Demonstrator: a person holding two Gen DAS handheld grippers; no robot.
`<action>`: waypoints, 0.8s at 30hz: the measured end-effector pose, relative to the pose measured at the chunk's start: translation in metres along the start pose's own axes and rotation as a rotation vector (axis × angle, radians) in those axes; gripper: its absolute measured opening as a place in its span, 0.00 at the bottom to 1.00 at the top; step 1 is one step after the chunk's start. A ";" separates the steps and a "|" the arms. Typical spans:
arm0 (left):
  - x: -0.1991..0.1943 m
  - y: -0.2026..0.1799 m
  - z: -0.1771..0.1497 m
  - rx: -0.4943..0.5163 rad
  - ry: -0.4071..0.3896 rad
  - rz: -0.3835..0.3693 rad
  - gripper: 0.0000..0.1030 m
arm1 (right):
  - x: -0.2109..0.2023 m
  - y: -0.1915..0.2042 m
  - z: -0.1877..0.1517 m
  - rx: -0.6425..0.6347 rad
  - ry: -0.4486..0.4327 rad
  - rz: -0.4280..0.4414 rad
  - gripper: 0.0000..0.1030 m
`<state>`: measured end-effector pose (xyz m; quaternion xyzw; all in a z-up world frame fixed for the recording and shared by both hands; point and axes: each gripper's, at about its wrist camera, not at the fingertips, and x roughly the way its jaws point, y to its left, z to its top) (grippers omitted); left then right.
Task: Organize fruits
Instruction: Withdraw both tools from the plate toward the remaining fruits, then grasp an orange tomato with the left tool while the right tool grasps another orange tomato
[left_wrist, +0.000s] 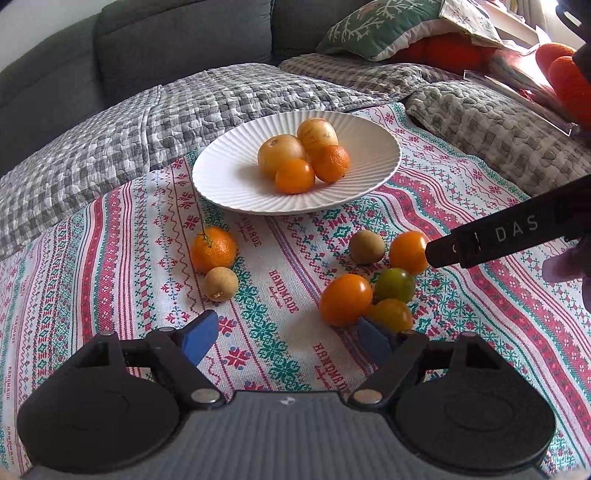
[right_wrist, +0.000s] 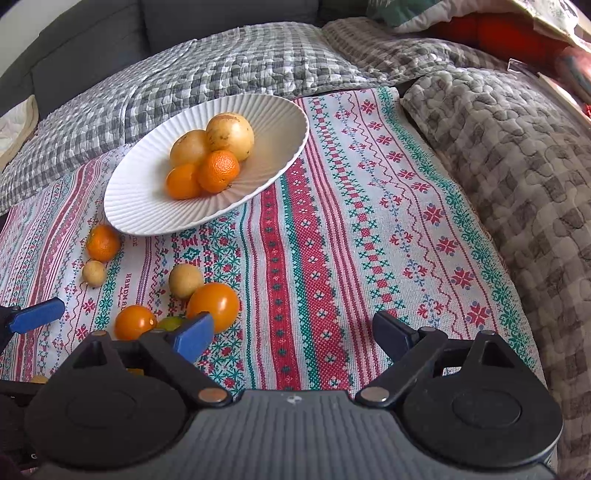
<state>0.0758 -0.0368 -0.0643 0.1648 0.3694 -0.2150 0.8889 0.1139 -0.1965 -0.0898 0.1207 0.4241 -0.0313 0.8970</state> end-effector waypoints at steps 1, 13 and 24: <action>0.001 -0.001 0.001 -0.002 0.000 -0.008 0.72 | 0.000 0.000 0.000 -0.004 -0.004 0.005 0.88; 0.011 -0.007 0.008 -0.053 0.010 -0.115 0.50 | 0.003 0.005 0.001 -0.083 -0.028 0.070 0.77; 0.016 -0.006 0.011 -0.125 0.041 -0.168 0.25 | 0.006 0.009 0.000 -0.097 -0.053 0.100 0.68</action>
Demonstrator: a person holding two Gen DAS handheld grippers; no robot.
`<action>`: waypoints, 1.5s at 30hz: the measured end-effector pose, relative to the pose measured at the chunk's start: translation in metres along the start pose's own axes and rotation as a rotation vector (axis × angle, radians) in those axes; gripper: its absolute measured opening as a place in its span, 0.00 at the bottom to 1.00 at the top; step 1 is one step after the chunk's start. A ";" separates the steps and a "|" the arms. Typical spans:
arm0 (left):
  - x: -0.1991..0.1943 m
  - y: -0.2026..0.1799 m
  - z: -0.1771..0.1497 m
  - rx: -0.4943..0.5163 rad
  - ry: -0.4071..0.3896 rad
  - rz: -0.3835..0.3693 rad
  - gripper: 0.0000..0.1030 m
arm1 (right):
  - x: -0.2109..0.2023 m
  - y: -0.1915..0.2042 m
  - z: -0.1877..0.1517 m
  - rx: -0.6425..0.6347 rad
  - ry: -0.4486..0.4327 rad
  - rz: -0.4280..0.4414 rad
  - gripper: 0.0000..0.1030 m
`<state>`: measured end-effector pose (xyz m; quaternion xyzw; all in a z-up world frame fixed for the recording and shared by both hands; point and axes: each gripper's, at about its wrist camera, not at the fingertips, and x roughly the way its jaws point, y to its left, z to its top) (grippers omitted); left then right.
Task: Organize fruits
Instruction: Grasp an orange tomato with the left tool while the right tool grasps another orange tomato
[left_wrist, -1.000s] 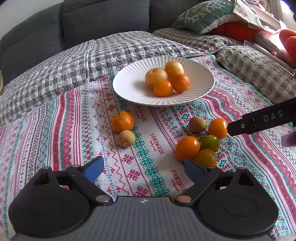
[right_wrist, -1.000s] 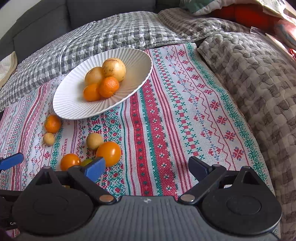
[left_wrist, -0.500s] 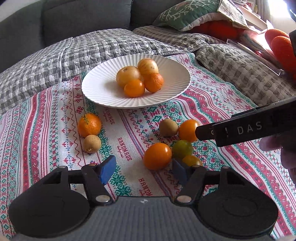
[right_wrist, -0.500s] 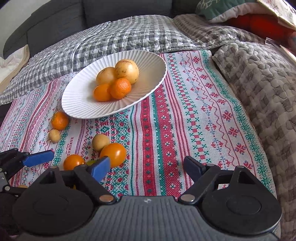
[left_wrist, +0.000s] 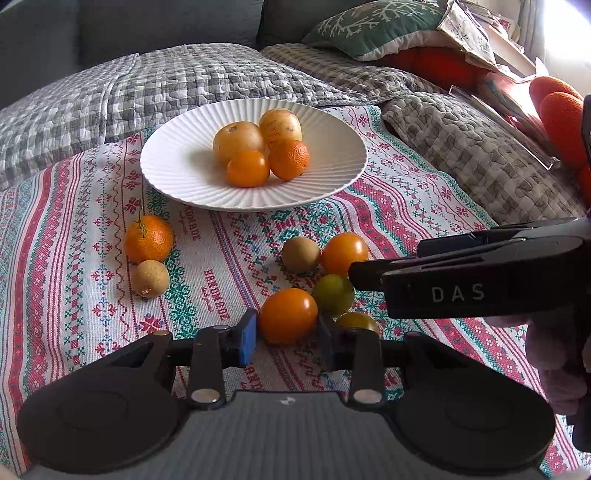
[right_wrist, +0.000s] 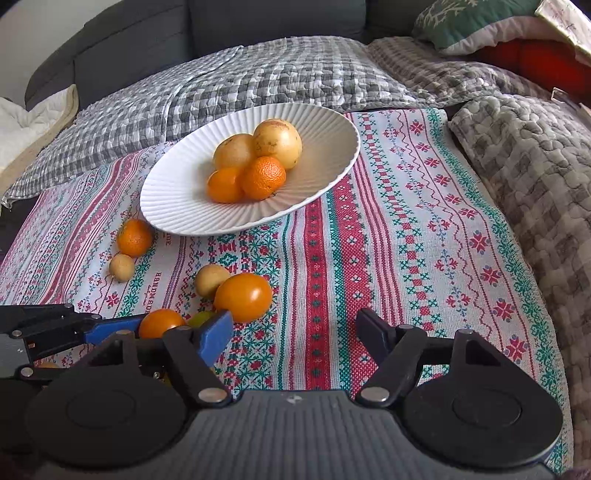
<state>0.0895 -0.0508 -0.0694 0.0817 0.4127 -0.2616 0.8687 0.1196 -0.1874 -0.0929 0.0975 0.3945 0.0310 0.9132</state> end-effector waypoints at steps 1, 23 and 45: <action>0.000 0.001 0.000 -0.006 0.001 -0.002 0.25 | 0.000 0.001 0.000 0.003 -0.003 0.003 0.67; -0.008 0.018 -0.001 -0.052 0.008 0.024 0.24 | 0.010 0.004 0.008 0.140 0.005 0.151 0.53; -0.017 0.015 0.001 -0.065 -0.019 0.037 0.24 | 0.009 0.001 0.008 0.188 0.019 0.139 0.29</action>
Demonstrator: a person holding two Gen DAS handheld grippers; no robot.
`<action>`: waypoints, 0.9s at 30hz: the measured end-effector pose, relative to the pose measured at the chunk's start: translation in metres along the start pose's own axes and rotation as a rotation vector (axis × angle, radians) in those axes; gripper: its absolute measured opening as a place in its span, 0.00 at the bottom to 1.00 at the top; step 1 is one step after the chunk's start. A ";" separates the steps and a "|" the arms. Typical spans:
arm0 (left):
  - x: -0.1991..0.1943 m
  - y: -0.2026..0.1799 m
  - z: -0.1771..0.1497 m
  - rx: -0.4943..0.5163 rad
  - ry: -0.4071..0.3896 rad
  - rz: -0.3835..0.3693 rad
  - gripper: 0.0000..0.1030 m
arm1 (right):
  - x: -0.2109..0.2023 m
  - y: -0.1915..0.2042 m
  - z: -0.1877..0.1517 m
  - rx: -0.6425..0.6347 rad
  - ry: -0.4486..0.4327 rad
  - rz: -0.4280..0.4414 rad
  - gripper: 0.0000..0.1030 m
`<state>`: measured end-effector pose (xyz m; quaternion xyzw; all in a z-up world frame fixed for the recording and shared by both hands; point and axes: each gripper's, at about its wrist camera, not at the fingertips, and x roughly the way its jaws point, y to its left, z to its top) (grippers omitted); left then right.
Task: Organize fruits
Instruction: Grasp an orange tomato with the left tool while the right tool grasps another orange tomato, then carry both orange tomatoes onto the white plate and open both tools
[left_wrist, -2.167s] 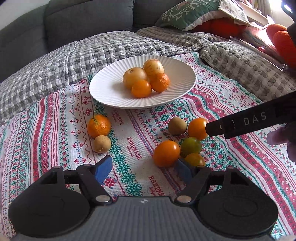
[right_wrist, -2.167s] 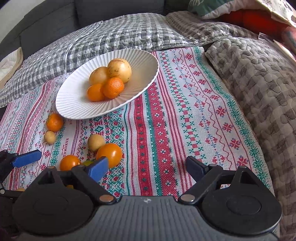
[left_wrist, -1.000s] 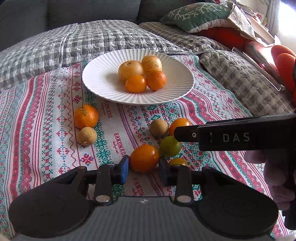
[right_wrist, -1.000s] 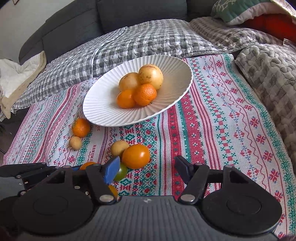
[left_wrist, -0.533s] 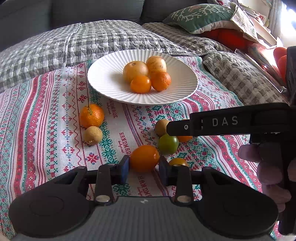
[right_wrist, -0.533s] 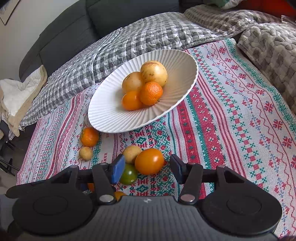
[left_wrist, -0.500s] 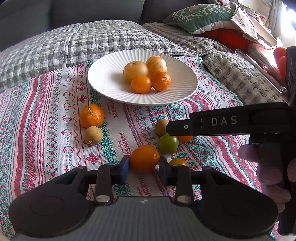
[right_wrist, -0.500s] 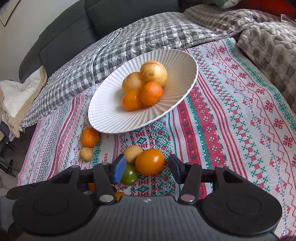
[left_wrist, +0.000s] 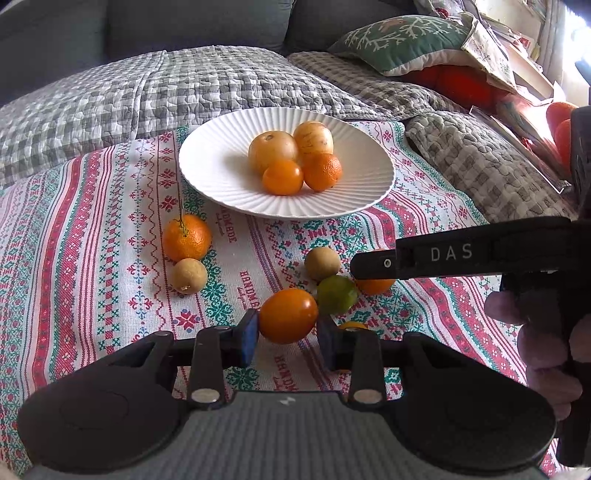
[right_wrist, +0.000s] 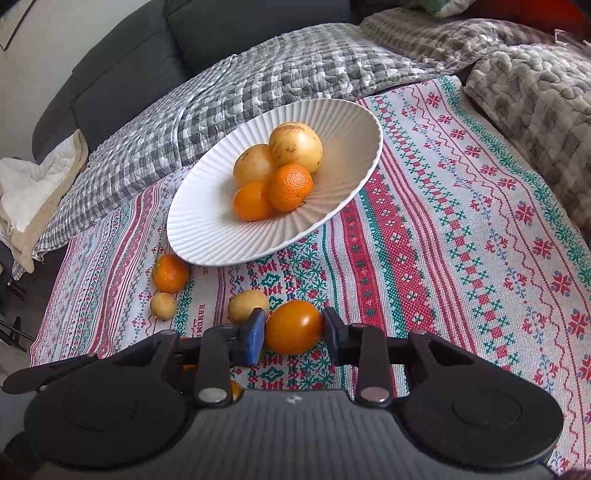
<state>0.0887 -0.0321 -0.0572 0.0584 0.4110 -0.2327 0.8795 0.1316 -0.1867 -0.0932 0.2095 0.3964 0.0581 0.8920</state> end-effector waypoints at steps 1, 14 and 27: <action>-0.001 0.000 0.000 -0.001 -0.004 -0.002 0.24 | -0.002 -0.001 0.000 0.001 0.000 -0.004 0.29; -0.018 -0.003 0.016 -0.036 -0.080 -0.026 0.24 | -0.030 -0.008 0.009 0.066 -0.077 0.037 0.29; 0.005 -0.008 0.052 -0.039 -0.114 -0.037 0.24 | -0.028 -0.010 0.039 0.008 -0.171 0.020 0.29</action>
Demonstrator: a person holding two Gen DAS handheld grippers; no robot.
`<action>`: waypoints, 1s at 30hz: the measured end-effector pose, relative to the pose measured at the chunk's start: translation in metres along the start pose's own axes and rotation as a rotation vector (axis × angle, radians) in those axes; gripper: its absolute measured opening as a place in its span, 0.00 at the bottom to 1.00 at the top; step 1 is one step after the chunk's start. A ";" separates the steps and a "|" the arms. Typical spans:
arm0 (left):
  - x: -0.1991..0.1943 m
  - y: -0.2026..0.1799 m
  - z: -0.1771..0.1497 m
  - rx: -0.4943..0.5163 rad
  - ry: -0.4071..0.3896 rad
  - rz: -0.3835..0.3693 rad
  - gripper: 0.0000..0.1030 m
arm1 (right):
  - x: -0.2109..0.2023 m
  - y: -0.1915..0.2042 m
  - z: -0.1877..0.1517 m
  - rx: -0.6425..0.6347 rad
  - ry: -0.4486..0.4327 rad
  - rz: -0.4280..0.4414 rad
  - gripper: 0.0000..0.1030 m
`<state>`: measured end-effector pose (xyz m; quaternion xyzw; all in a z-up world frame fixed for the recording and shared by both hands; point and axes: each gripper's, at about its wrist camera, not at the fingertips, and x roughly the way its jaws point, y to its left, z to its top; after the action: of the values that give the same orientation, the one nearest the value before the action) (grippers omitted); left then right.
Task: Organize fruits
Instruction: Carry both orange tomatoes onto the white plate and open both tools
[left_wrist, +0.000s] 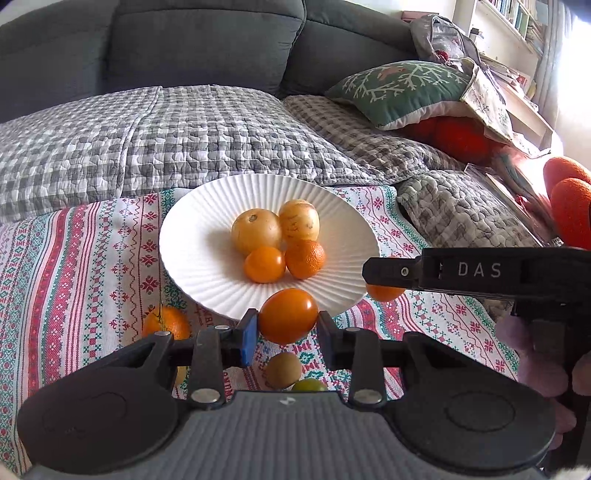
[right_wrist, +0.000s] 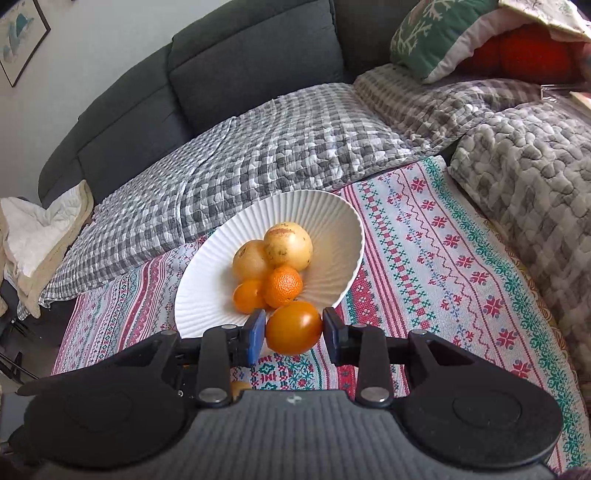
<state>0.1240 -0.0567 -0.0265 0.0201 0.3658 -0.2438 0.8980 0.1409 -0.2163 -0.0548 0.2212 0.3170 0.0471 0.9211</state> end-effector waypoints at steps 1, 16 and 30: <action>0.003 0.000 0.002 0.001 0.000 -0.001 0.24 | 0.002 0.000 0.003 -0.006 -0.006 0.003 0.29; 0.048 0.001 0.018 -0.035 0.053 -0.035 0.24 | 0.041 -0.006 0.023 -0.026 -0.047 -0.018 0.29; 0.057 0.004 0.022 -0.012 0.042 -0.034 0.30 | 0.054 -0.006 0.022 -0.037 -0.029 -0.014 0.32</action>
<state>0.1748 -0.0823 -0.0487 0.0139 0.3864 -0.2563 0.8859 0.1970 -0.2176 -0.0726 0.2024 0.3042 0.0431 0.9299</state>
